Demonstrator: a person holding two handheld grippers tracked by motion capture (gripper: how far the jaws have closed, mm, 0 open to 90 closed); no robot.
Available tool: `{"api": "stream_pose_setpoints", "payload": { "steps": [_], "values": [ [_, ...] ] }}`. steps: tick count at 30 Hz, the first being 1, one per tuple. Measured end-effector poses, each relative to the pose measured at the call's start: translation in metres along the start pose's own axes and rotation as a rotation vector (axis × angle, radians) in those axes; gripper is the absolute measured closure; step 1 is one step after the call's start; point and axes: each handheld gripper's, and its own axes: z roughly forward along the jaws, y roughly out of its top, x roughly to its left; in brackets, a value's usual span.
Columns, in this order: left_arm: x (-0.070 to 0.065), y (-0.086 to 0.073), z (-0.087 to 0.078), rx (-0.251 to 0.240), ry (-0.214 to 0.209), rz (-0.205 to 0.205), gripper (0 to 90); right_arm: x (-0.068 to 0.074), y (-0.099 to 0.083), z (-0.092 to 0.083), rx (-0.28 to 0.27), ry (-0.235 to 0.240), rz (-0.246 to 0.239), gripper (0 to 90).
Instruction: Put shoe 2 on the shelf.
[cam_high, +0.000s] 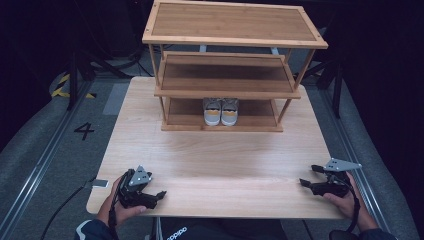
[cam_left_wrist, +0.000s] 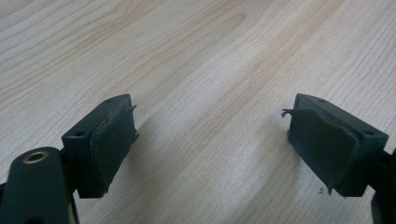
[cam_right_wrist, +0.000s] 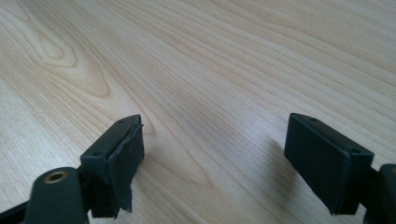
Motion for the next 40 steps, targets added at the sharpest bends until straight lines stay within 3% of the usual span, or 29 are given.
{"api": "stream_pose_setpoints", "payload": {
  "steps": [40],
  "values": [
    [0.0002,0.0005,0.0000,0.004,-0.001,-0.004,15.1,-0.0018,-0.0004,-0.0005,-0.002,-0.037,0.039,21.3]
  ]
}}
